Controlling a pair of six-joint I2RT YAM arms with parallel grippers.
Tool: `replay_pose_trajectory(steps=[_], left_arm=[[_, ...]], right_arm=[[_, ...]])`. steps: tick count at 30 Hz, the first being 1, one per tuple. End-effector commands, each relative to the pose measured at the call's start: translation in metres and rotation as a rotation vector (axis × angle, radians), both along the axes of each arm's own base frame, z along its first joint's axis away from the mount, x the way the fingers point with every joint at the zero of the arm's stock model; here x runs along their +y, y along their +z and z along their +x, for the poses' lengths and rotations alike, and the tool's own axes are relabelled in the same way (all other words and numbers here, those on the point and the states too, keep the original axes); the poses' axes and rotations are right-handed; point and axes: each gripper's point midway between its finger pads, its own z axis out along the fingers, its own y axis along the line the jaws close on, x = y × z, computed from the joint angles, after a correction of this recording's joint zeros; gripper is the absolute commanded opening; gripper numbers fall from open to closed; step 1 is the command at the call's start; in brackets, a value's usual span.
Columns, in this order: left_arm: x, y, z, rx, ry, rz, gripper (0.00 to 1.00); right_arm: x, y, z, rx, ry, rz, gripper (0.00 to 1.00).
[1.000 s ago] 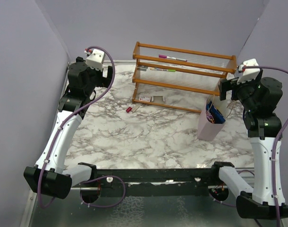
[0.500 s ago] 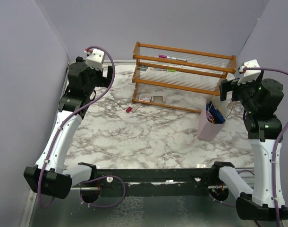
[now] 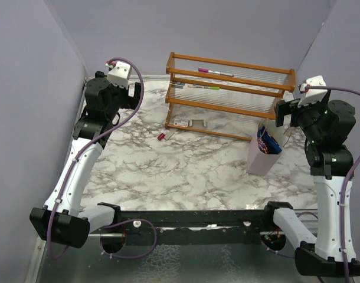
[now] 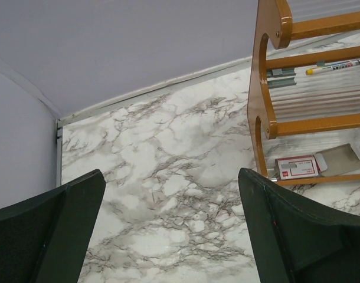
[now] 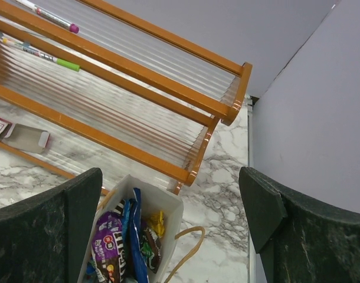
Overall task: Place the snacks into the paper bag
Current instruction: Reset both arms
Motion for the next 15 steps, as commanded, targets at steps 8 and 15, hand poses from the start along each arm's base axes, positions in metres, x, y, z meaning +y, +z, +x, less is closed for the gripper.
replay_pose_trajectory(steps=[8, 15], left_arm=[[0.0074, 0.0126, -0.0032, -0.043, 0.037, -0.017, 0.99], [0.0069, 0.0130, -0.0026, -0.043, 0.035, -0.016, 0.99]], right_arm=[[-0.0099, 0.0093, -0.0022, -0.044, -0.053, 0.002, 0.99], [-0.0158, 0.0099, -0.0001, -0.050, -0.084, -0.005, 0.99]])
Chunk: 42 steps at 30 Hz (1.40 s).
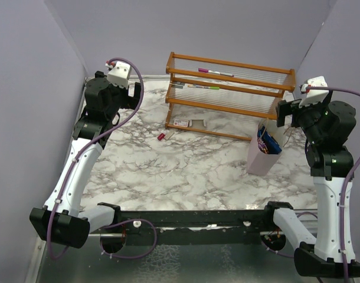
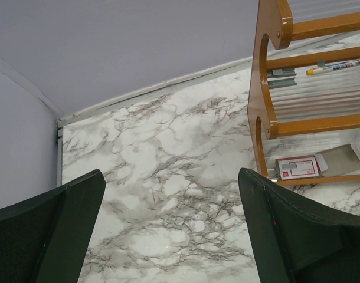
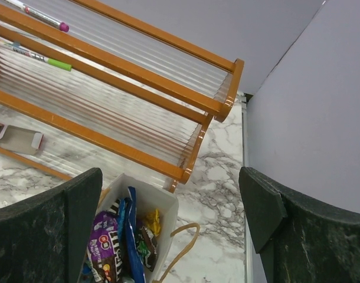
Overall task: Place the snacks into the paper bag
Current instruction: Reset both arms
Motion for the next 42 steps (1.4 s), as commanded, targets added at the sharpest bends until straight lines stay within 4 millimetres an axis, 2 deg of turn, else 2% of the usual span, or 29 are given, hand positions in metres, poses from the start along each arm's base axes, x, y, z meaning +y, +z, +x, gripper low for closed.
replay_pose_trajectory(steps=[1, 4, 17, 25, 29, 38, 42], left_arm=[[0.007, 0.013, -0.002, -0.041, 0.033, -0.016, 0.99], [0.007, 0.012, -0.001, -0.040, 0.033, -0.011, 0.99], [0.008, 0.011, 0.000, -0.042, 0.037, -0.004, 0.99], [0.009, 0.010, -0.001, -0.037, 0.042, 0.000, 0.99], [0.009, 0.010, -0.001, -0.038, 0.042, 0.002, 0.99], [0.009, 0.013, -0.004, -0.042, 0.036, 0.000, 0.99], [0.009, 0.011, -0.003, -0.043, 0.040, -0.003, 0.99]], right_arm=[[-0.012, 0.009, 0.003, -0.042, -0.065, -0.001, 0.99], [-0.016, 0.009, 0.006, -0.044, -0.092, 0.009, 0.99], [-0.003, 0.012, 0.025, -0.042, -0.033, 0.083, 0.99], [0.002, 0.013, 0.021, -0.041, -0.012, 0.097, 0.99], [-0.006, 0.014, 0.013, -0.057, -0.055, 0.084, 0.99], [-0.041, 0.021, -0.006, -0.086, -0.209, 0.046, 0.99], [-0.039, 0.025, -0.005, -0.094, -0.198, 0.044, 0.99]])
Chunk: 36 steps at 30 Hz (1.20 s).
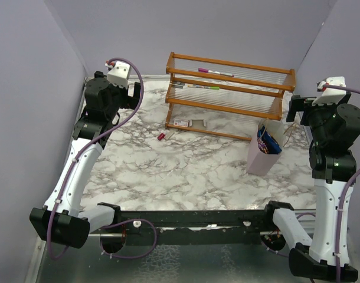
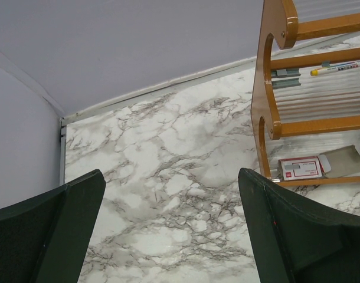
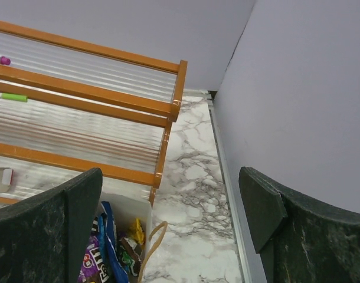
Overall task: Place the snacks into the paper bag
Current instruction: Reset both arms
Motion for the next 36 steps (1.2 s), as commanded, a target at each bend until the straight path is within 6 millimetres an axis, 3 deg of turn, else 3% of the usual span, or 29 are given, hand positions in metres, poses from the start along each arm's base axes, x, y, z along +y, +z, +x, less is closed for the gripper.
replay_pose_trajectory(steps=[1, 14, 36], left_arm=[[0.007, 0.012, -0.004, -0.042, 0.028, -0.008, 0.99], [0.010, 0.012, -0.001, -0.037, 0.053, -0.009, 0.99], [0.010, 0.010, -0.001, -0.034, 0.047, 0.003, 0.98]], right_arm=[[-0.004, 0.009, 0.000, -0.021, -0.018, -0.015, 0.99], [0.005, 0.002, 0.010, 0.012, 0.045, -0.008, 0.99], [0.007, -0.001, 0.010, 0.017, 0.059, -0.005, 0.99]])
